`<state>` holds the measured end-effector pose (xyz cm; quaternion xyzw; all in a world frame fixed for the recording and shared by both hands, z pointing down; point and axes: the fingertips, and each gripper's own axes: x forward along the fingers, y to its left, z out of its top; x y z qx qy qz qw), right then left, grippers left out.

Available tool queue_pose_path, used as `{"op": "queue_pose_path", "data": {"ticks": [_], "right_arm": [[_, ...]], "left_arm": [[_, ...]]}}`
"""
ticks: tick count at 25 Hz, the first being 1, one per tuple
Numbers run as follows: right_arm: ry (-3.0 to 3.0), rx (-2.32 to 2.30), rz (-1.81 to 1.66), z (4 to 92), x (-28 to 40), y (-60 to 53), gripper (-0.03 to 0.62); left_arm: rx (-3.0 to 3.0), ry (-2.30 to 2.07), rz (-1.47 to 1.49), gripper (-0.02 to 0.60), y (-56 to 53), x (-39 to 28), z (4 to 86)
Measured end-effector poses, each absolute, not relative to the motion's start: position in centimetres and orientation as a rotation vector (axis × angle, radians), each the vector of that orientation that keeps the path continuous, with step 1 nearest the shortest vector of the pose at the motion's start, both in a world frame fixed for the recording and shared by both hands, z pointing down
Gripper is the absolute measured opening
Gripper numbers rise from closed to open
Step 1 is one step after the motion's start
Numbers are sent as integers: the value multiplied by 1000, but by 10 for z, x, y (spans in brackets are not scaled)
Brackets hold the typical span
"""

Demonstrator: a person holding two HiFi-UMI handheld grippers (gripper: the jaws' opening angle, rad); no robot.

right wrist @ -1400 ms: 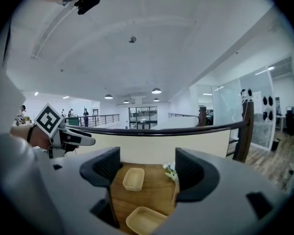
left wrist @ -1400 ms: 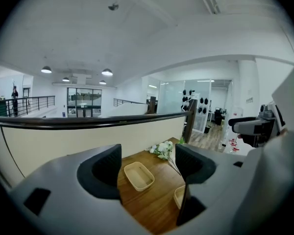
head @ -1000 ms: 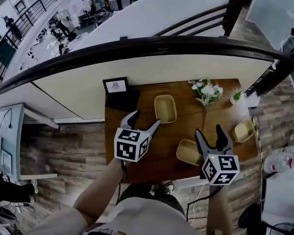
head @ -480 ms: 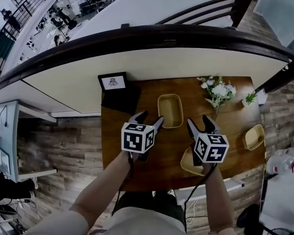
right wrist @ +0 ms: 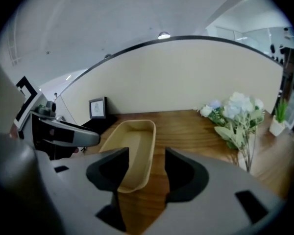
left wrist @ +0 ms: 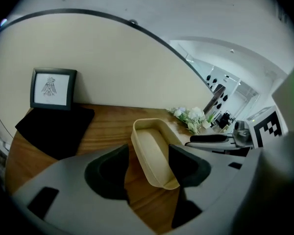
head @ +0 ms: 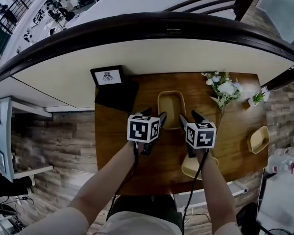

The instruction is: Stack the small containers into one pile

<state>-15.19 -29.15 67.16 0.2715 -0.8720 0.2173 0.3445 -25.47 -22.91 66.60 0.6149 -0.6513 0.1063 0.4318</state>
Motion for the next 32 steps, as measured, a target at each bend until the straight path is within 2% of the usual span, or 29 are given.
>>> {"op": "queue_pose_path", "data": {"ticks": [6,8,10,11,18,32], "right_arm": [[-2197,661,549,697,-156,-291,151],[-2167,659,527,702,-152,-289,117],[-2159,678,480,699,-148,-289,61],[-2162,689,456,696,-147,-288,55],[-2227,762,536,657,-131,-280,54],[-2417,1061,766,479,-53,-234,21]], "left_arm": [[1484,-1577,212,204,-232,-250,690],[1468,-1567,214,159,-232,-247,698],[1471,-1560,215,87,-234,-243,700],[1480,-1558,213,71,-235,-241,699],[1570,-1556,168,51,-231,-231,652],[1892,-1543,218,37,-214,-165,497]]}}
